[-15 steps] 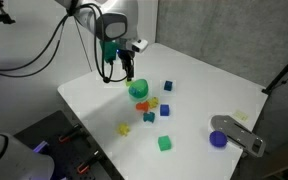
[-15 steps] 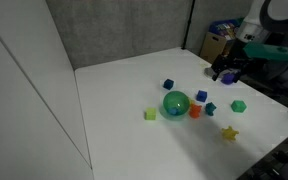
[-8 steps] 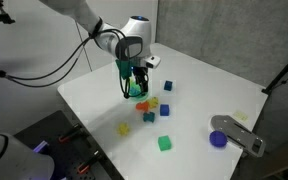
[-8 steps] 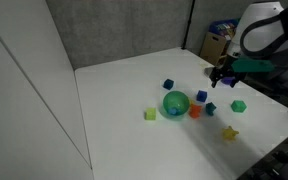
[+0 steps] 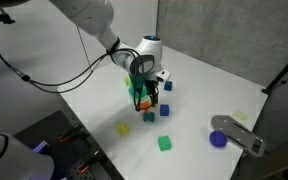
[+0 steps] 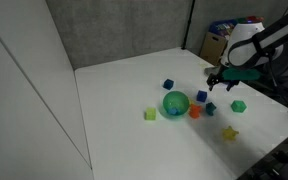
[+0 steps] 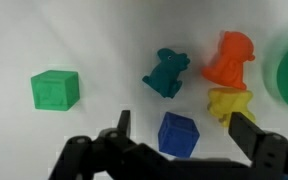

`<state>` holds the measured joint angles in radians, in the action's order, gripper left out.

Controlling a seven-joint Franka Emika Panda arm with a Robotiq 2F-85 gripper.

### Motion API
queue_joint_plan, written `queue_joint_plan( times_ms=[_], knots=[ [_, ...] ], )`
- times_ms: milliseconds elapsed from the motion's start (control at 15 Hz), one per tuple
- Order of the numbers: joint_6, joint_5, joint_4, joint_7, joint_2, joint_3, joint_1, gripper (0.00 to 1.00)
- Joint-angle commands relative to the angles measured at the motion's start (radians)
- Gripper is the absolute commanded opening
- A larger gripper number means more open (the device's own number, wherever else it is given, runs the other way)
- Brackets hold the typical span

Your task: Put the green toy in the bowl

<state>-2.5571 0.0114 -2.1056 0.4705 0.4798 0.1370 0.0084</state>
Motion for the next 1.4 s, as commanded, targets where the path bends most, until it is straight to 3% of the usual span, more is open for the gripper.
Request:
queue_joint_plan(
  times_ms=[0, 467, 1333],
  knots=[
    [-0.003, 0.016, 0.082, 0.059, 0.099, 0.048, 0.044, 1.0],
    [0.006, -0.002, 0.177, 0.071, 0.245, 0.087, 0.082, 1.0],
    [0.022, -0.126, 0.32, 0.028, 0.399, 0.021, 0.02, 1.0]
  ],
)
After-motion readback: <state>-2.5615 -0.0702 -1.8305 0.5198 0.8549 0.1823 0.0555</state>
